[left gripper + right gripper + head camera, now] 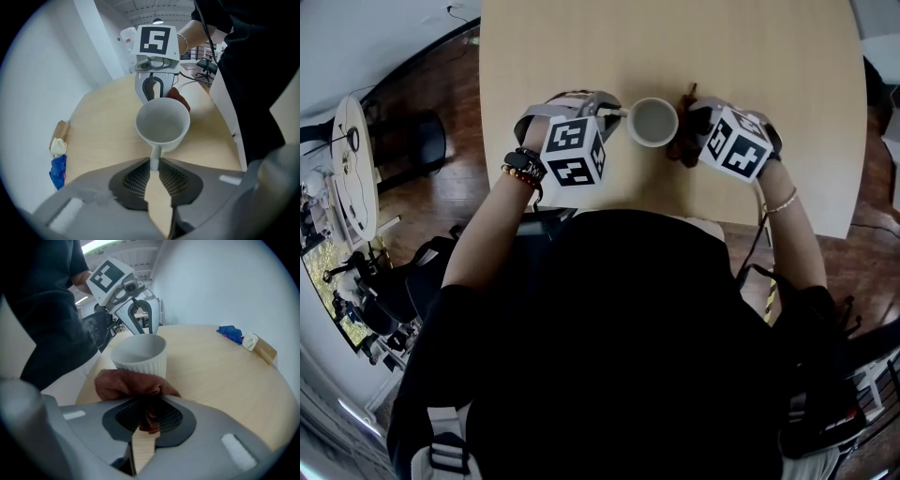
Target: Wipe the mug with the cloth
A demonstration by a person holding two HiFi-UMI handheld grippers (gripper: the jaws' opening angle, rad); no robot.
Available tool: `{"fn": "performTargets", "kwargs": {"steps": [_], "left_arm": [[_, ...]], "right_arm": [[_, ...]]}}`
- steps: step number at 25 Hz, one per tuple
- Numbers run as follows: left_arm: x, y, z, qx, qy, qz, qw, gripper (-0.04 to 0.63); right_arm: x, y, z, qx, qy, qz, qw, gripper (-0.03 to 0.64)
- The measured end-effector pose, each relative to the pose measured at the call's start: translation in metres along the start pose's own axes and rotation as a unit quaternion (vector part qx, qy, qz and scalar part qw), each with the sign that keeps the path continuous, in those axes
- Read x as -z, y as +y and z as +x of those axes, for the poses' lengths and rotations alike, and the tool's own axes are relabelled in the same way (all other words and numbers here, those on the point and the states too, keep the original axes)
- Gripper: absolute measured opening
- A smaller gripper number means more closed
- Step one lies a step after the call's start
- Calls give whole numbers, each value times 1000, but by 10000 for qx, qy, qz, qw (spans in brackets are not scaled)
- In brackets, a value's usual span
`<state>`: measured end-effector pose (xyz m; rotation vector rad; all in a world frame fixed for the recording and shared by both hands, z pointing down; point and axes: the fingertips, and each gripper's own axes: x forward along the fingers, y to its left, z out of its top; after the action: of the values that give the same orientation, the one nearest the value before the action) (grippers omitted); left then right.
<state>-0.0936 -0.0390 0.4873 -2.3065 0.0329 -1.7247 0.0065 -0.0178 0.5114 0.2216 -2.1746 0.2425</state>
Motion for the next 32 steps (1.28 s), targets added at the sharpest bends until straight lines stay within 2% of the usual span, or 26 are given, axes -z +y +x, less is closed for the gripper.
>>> {"fn": "performTargets", "kwargs": {"steps": [4,7,10,14,20,24,28,32], "left_arm": [[-3,8,2,-190,-92,131,9997,66],[-4,16,4,-402,-60,384,9984,67],[-5,28,5,-599,-29,542,9967,72],[-8,44,9,-726,11,648,9953,78],[-18,59,14,-771,-27,721,9944,80],[-22,62,14,-831,-12,840,9930,80],[-22,64,13,-895,-62,837,9924,80],[-24,63,14,-890,-69,920,9917,80]], "right_arm": [[-11,4,-22,-57,-414,283,9987,60],[-20,7,-38,-85,-627,176,9978,60],[-21,3,-47,-34,-626,59,9980,61],[-11,-11,-45,5,-376,-107,9992,61],[-28,-12,-47,-378,-644,-452,9962,60],[-29,-11,-40,-293,-454,-1027,9932,61],[-19,-15,-20,-167,45,-1510,9884,61],[-7,-16,-4,-69,433,-1650,9853,61]]}}
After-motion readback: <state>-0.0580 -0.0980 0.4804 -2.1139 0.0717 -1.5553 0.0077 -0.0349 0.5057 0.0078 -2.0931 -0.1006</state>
